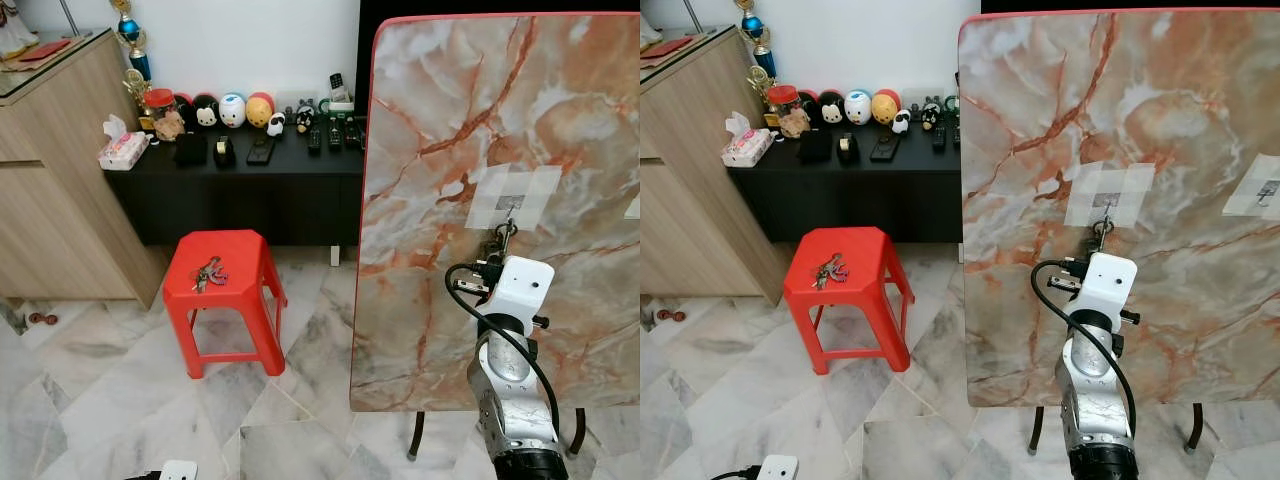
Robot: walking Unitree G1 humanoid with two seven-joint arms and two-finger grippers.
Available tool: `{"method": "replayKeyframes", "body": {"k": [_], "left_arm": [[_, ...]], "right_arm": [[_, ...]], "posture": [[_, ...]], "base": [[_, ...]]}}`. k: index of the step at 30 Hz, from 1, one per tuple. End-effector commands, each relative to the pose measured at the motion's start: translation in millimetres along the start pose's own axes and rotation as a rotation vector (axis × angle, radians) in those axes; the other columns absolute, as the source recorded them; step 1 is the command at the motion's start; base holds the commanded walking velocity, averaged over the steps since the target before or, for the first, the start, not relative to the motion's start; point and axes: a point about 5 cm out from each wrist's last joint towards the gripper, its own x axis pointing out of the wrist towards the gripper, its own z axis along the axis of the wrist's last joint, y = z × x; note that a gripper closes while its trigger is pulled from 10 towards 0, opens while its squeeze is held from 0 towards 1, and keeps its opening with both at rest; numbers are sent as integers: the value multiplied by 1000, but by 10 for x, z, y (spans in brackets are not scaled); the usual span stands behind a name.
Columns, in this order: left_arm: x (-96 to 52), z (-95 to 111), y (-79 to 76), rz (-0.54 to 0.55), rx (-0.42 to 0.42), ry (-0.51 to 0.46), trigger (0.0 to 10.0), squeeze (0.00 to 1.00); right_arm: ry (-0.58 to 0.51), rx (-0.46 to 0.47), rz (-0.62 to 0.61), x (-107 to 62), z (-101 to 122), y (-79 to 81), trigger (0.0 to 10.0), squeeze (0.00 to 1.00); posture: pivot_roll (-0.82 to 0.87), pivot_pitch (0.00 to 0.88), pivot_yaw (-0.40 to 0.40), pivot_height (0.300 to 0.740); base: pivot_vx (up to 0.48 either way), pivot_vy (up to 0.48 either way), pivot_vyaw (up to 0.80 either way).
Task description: Hang keys on a hook
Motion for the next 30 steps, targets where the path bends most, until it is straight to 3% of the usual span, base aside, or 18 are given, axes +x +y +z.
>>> {"method": "replayKeyframes", "body": {"k": [1,30], "left_arm": [[-4,-24,19,5,10,18,10000,0],[0,-13,3,8,-6,13,10000,0]], "right_arm": [[-19,14,10,25,80,29,10000,0],[-60,1,39,95,169,95,10000,0]], "posture": [[-138,0,16,740],[-126,0,8,740]], "base": [[0,0,0],[0,0,0]]}}
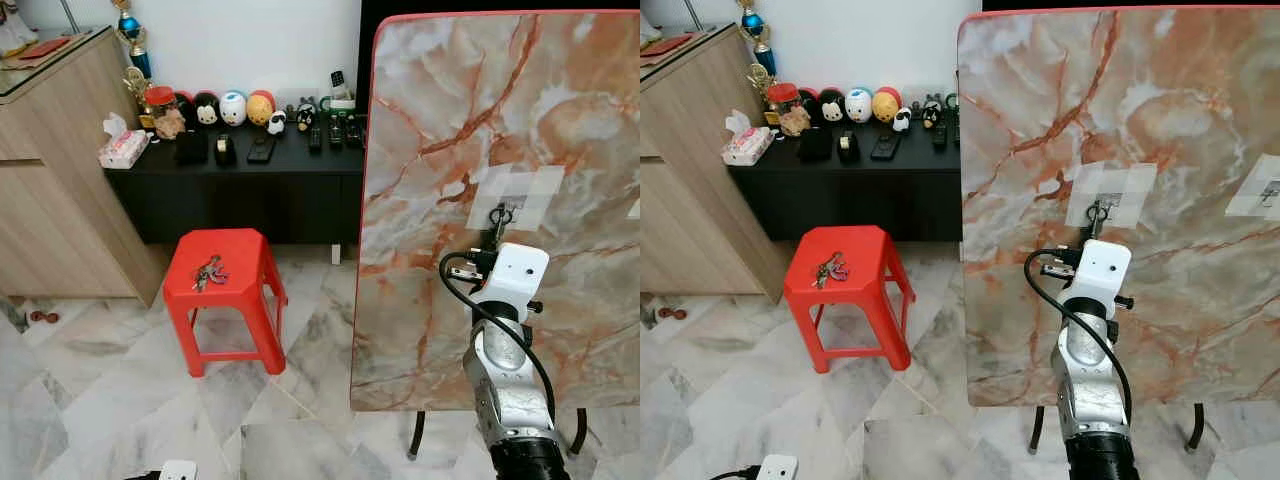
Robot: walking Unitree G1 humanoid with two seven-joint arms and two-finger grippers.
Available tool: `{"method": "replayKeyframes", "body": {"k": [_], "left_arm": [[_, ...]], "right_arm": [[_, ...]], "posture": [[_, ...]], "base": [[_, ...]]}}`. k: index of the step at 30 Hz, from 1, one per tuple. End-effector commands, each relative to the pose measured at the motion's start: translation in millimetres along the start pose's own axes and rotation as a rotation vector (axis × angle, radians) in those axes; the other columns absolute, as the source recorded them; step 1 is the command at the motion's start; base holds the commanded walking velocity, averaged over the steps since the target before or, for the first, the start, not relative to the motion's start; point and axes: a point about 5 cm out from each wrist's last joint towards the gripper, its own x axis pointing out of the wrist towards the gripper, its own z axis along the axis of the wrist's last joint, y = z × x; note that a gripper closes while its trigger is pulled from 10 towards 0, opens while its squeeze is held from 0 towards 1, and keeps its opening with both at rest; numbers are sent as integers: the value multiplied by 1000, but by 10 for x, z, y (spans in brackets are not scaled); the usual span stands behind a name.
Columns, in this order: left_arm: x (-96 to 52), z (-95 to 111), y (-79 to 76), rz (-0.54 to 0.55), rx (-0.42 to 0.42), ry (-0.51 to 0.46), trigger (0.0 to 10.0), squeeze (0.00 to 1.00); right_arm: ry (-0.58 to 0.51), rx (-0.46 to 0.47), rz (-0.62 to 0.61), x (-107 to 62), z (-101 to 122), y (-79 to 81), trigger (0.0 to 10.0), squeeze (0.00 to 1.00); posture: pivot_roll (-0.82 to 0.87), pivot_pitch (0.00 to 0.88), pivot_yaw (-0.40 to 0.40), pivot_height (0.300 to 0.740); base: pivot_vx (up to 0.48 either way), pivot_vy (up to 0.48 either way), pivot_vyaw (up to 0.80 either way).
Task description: Hang keys on a hook
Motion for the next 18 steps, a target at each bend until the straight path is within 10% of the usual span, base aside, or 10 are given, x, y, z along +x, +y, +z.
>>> {"method": "replayKeyframes", "body": {"k": [1,18], "left_arm": [[0,-15,0,3,-2,14,10000,0],[-1,-19,4,5,1,16,10000,0]], "right_arm": [[-14,-5,-1,36,38,5,10000,0],[2,-17,-40,60,9,-78,10000,0]], "posture": [[-126,0,8,740],[-126,0,10,740]], "base": [[0,0,0],[0,0,0]]}}
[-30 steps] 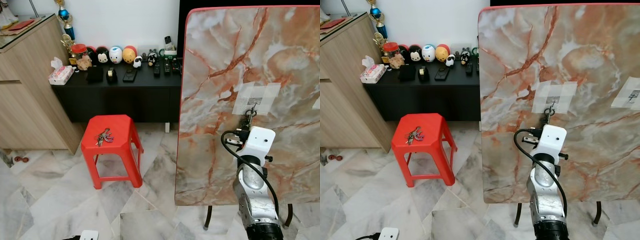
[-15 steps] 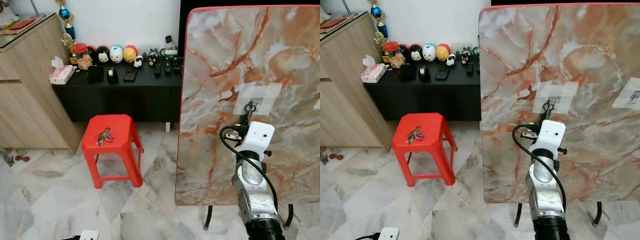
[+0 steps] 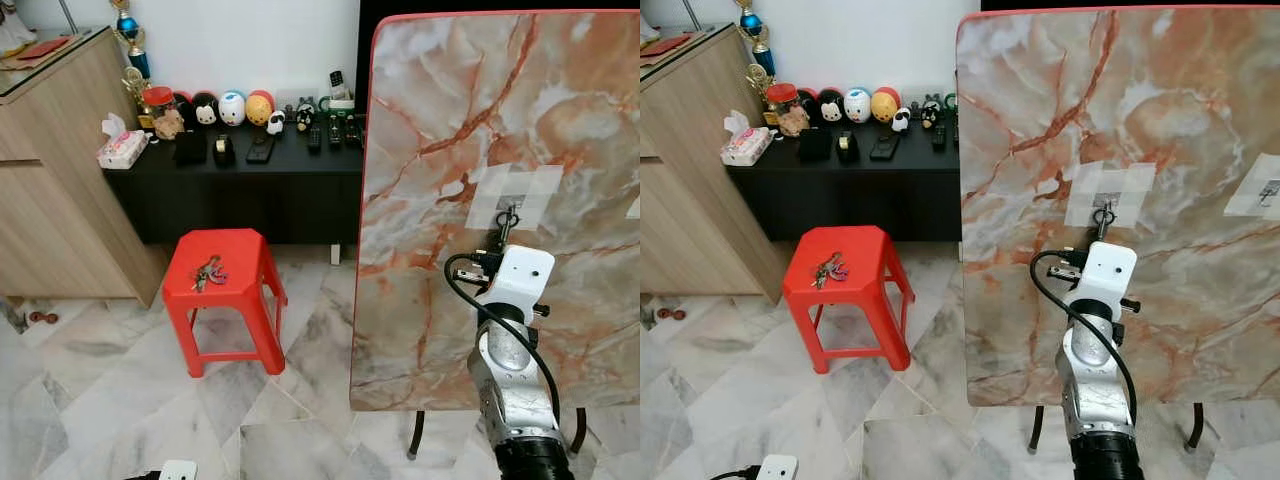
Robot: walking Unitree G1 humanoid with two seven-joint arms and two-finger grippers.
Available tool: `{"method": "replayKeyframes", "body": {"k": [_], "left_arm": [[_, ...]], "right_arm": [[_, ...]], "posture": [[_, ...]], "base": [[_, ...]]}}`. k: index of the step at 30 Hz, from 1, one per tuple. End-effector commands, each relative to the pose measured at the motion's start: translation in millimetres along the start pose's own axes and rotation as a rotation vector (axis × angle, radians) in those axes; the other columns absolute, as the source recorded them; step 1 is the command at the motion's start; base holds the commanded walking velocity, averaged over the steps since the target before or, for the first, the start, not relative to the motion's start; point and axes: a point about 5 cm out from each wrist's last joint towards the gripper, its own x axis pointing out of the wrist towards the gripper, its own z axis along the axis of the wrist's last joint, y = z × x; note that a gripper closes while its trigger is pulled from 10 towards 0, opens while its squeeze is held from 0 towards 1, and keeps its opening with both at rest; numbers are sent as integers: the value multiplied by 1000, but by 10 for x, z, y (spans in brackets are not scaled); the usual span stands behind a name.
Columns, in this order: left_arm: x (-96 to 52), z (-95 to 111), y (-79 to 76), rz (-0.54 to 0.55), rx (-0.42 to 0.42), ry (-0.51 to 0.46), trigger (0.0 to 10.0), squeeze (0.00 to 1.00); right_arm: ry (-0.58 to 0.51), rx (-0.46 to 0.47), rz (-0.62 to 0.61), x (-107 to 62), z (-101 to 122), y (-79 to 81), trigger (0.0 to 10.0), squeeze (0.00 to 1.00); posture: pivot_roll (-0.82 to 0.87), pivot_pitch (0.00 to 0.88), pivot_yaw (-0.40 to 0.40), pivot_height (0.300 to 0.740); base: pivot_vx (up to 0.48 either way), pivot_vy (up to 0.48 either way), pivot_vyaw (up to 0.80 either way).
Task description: Hang keys on a hook
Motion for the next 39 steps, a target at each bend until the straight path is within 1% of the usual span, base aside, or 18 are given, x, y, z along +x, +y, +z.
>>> {"method": "replayKeyframes", "body": {"k": [1,4,13,15,21,29,39], "left_arm": [[-1,-19,4,5,0,16,10000,0],[-1,-20,2,5,0,16,10000,0],[0,-15,-2,4,1,14,10000,0],[1,-13,-4,4,1,14,10000,0],[2,-10,-5,5,-1,13,10000,0],[2,-12,-7,3,0,14,10000,0],[1,-14,-8,1,-1,15,10000,0]], "right_arm": [[-13,1,-1,39,46,13,10000,0],[-14,3,1,36,46,18,10000,0],[-11,15,41,-27,25,108,10000,0],[-10,12,66,-36,24,147,10000,0],[-19,19,79,-53,35,184,10000,0],[-60,50,54,-117,98,170,10000,0],[-68,59,21,-167,106,114,10000,0]], "posture": [[-126,0,10,740],[-127,0,10,740],[-130,0,11,740],[-129,0,9,740],[-129,0,9,740],[-132,0,8,740],[-135,0,8,740]], "base": [[0,0,0],[0,0,0],[0,0,0],[0,0,0],[0,0,0],[0,0,0],[0,0,0]]}}
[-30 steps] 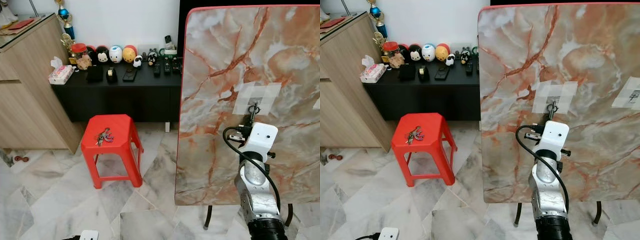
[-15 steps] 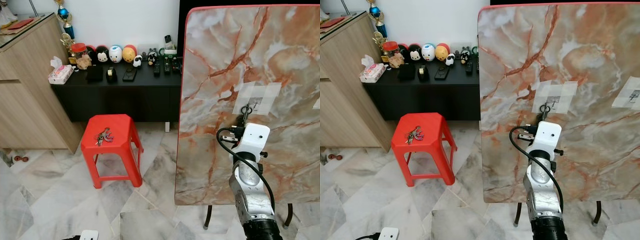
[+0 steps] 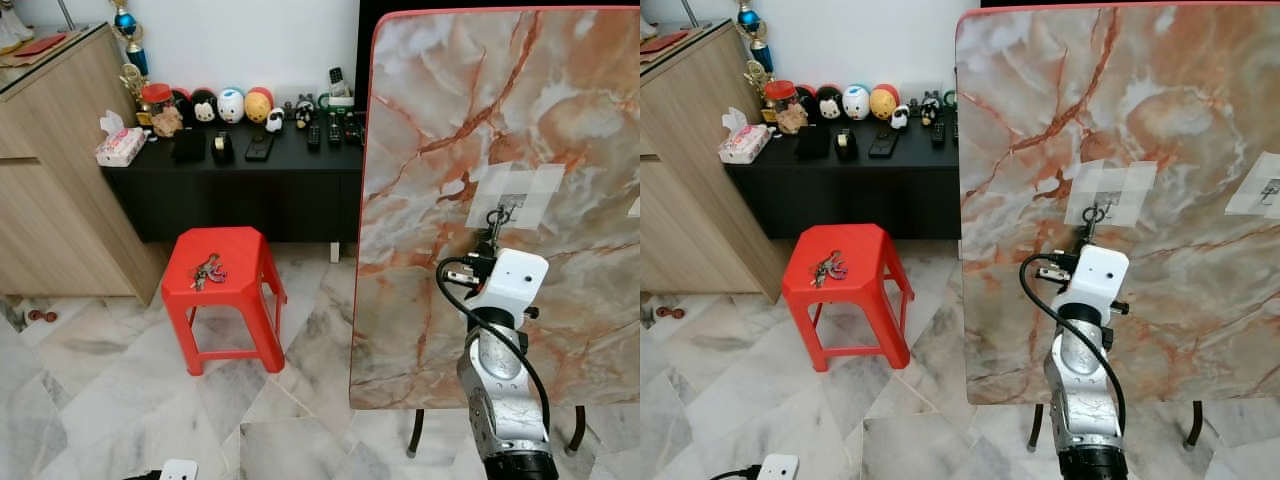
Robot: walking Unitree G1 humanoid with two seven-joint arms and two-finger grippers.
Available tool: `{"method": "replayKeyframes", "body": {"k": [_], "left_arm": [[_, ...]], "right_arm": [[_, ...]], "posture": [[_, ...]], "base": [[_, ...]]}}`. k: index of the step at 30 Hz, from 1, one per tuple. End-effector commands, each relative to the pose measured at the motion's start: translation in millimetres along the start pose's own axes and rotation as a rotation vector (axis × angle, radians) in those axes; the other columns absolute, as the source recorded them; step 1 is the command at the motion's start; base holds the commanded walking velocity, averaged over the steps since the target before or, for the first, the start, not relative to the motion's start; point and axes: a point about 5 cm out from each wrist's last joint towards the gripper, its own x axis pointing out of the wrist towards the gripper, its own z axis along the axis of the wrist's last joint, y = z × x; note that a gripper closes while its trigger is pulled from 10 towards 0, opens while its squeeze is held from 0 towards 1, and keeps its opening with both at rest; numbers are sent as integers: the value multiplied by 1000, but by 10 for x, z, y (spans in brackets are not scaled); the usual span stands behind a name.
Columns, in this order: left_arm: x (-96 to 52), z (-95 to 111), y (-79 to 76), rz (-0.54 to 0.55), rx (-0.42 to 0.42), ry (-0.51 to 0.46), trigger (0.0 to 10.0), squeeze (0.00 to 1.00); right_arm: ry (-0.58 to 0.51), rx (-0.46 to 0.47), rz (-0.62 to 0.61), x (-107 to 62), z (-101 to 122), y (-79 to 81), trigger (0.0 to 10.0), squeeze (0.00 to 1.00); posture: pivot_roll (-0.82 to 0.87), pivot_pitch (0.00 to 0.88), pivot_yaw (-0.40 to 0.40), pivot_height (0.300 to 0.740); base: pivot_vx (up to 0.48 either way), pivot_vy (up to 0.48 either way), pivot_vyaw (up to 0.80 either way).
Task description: Hang keys on a hook
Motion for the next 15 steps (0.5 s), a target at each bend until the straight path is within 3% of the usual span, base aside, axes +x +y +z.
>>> {"method": "replayKeyframes", "body": {"k": [1,15], "left_arm": [[-2,-22,1,3,0,17,10000,0],[-1,-17,3,0,3,16,10000,0]], "right_arm": [[-24,4,-15,-14,52,-26,10000,0],[-16,5,-36,-58,42,-74,10000,0]], "posture": [[-135,0,8,740],[-136,0,10,740]], "base": [[0,0,0],[0,0,0]]}}
